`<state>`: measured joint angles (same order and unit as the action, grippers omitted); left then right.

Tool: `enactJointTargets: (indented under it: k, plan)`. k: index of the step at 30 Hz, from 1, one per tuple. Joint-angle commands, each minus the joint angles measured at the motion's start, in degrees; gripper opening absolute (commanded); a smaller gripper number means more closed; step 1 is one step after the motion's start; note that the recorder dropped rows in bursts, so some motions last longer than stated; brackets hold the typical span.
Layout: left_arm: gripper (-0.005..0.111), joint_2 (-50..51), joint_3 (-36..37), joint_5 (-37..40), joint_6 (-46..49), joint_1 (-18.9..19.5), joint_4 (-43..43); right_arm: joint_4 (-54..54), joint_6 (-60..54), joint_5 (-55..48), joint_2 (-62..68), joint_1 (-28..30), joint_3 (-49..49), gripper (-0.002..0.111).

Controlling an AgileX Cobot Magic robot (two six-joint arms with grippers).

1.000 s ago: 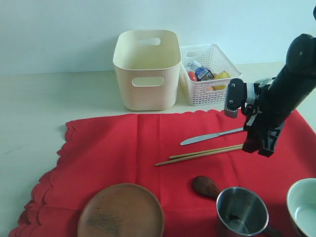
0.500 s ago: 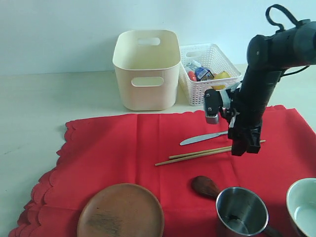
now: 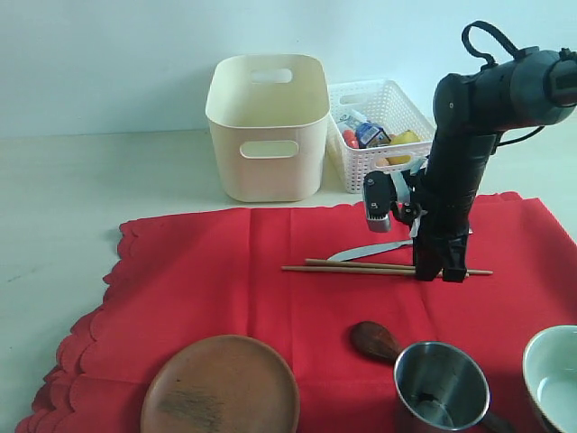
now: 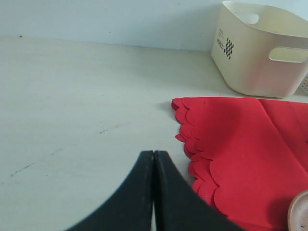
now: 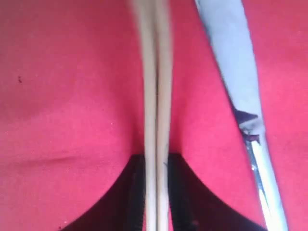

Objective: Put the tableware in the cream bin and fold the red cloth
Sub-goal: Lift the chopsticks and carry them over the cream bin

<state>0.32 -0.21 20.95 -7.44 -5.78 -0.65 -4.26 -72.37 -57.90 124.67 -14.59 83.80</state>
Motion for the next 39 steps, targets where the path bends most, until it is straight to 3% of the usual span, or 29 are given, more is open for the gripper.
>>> enactJointTargets:
  k: [1, 19, 31, 39]
  plan:
    - [0.000, -0.32, 0.21, -0.43, -0.10, 0.16, -0.10, 3.01, 0.06, -0.89, 0.55, -0.11, 0.07, 0.000]
    - [0.000, -0.32, 0.21, -0.43, -0.10, 0.16, -0.10, 2.23, 5.17, -8.19, -8.74, -0.11, 0.07, 0.000]
    - [0.000, -0.32, 0.21, -0.43, -0.10, 0.16, -0.10, -29.16, 0.38, -7.53, -13.98, -0.11, 0.07, 0.000]
    - [0.000, -0.32, 0.21, -0.43, -0.10, 0.16, -0.10, -38.87, -0.48, -6.91, -13.98, -0.11, -0.06, 0.000]
